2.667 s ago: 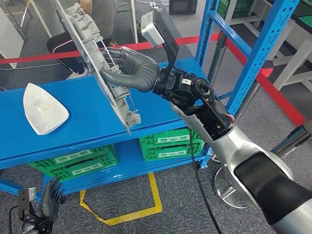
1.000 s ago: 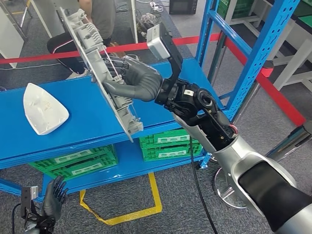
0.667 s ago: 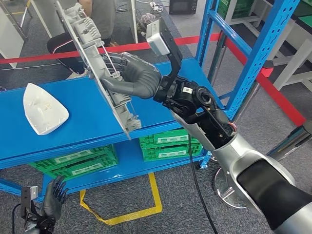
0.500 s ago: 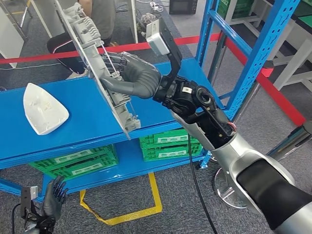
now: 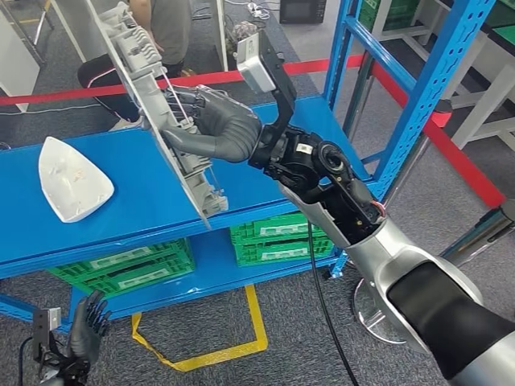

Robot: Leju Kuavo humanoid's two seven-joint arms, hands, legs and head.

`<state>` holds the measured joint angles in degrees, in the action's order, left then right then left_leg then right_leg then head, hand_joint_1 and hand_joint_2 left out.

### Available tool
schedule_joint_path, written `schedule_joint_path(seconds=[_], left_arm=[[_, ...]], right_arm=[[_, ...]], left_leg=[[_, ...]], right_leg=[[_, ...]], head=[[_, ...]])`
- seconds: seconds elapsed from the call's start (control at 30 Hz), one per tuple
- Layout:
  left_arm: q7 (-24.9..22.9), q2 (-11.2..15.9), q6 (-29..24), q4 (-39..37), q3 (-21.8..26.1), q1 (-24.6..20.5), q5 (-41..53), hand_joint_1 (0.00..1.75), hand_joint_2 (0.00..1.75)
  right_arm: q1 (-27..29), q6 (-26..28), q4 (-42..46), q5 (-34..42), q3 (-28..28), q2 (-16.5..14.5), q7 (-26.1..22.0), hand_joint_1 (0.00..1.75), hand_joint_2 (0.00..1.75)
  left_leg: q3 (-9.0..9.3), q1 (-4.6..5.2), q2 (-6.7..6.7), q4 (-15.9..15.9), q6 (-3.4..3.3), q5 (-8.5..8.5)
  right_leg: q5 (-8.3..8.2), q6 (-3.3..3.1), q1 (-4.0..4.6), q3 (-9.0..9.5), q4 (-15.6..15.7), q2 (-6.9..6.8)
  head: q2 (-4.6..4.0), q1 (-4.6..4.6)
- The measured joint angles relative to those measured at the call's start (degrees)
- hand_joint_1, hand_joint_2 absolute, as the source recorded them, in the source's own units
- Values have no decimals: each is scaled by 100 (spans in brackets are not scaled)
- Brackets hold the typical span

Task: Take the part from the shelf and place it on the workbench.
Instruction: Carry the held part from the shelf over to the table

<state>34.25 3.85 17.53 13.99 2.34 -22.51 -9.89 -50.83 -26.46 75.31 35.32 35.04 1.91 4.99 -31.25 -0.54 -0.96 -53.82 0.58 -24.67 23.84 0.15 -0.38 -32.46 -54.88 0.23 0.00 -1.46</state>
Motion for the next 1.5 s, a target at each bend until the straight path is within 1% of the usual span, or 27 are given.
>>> schedule_joint_path(seconds=[0.13, 0.3, 0.67, 0.93, 1.37, 1.5], left_arm=[[-10, 4, 47, 0, 0, 3, -15, 0, 175], [-58, 5, 130, 0, 0, 3, -34, 0, 175], [18, 7, -38, 0, -1, 7, -82, 0, 175], [45, 8, -108, 0, -2, 22, -146, 0, 175], [79, 7, -126, 0, -4, 44, -231, 0, 175], [80, 8, -138, 0, -7, 47, -246, 0, 175]], right_arm=[[0, 28, -36, -72, 4, -95, 17, 175, 175], [0, 79, -48, -74, 3, -156, 43, 175, 175], [9, 296, -49, -81, -1, -159, 20, 175, 175], [82, 679, -32, -391, -38, -204, -521, 175, 175], [117, 580, -36, -54, -119, -241, -662, 175, 175], [116, 468, -38, 12, -127, -249, -714, 175, 175]], left_leg=[[0, 0, 0, 0, 0, 0], [0, 0, 1, 0, 0, 0], [0, 0, 1, 0, 0, 0], [0, 0, 0, 0, 0, 0], [0, 0, 0, 0, 0, 0], [0, 0, 0, 0, 0, 0]], right_leg=[[0, 0, 0, 0, 0, 0], [0, 0, 0, 0, 0, 0], [0, 0, 0, -1, 0, 0], [0, 0, 0, -2, 0, 0], [0, 0, 0, -2, 0, 0], [0, 0, 0, -2, 0, 0]], head=[[0, -1], [0, -3], [0, -2], [0, -1], [0, 0], [0, 0]])
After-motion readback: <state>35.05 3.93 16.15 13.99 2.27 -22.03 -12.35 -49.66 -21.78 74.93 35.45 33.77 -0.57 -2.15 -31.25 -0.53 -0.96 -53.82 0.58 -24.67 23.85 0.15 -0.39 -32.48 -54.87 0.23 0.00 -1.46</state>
